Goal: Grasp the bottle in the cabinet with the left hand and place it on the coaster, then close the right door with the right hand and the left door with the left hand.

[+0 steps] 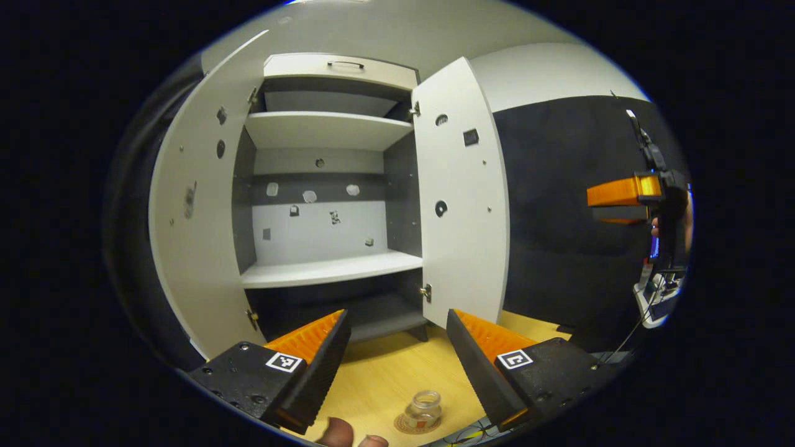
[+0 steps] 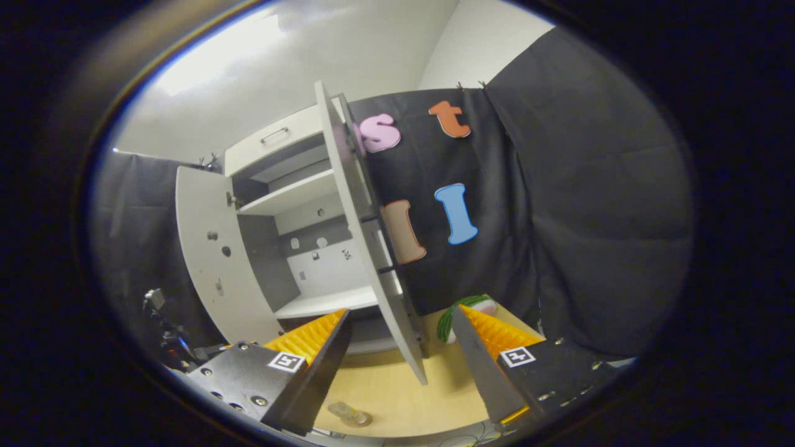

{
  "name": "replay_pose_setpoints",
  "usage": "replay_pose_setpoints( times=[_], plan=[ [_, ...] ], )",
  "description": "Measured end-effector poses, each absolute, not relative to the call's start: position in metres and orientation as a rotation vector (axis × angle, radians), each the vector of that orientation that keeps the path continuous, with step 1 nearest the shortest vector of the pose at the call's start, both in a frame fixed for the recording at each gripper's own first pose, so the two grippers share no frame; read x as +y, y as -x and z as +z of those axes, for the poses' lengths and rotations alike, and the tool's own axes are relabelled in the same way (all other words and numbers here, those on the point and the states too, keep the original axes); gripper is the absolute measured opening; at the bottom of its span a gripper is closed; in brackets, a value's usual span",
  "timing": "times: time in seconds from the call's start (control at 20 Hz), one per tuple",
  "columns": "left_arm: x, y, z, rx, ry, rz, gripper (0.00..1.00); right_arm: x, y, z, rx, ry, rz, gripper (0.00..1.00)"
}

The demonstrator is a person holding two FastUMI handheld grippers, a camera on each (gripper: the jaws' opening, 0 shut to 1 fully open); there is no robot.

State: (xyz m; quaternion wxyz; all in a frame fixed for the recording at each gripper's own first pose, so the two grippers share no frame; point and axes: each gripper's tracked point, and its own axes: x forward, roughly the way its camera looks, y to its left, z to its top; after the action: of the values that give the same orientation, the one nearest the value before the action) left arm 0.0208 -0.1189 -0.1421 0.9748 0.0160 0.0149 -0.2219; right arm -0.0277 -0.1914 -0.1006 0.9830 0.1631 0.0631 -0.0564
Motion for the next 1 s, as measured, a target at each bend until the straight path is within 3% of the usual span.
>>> replay_pose_setpoints(
  times=[0.5,0.7,0.9,0.95,1.0],
  plan=[
    [-0.029,-0.025,-0.059,0.037,-0.044,-0.364,0.97,-0.272,-0.061,-0.057,0.107,-0.256,-0.2,0.98],
    [-0.002,-0.027,-0.061,-0.004,-0.049,-0.342,0.98,-0.266,-0.098,-0.067,0.132,-0.265,-0.14,0.98],
    [0.007,-0.029,-0.095,0.081,-0.083,-0.342,0.97,-0.266,-0.147,-0.081,0.13,-0.181,-0.186,0.98],
    [0.009,-0.031,-0.103,0.106,-0.097,-0.334,0.98,-0.261,-0.159,-0.087,0.138,-0.162,-0.187,0.92],
    [0.012,-0.033,-0.112,0.126,-0.109,-0.314,0.99,-0.244,-0.167,-0.092,0.151,-0.147,-0.154,0.98]
  ],
)
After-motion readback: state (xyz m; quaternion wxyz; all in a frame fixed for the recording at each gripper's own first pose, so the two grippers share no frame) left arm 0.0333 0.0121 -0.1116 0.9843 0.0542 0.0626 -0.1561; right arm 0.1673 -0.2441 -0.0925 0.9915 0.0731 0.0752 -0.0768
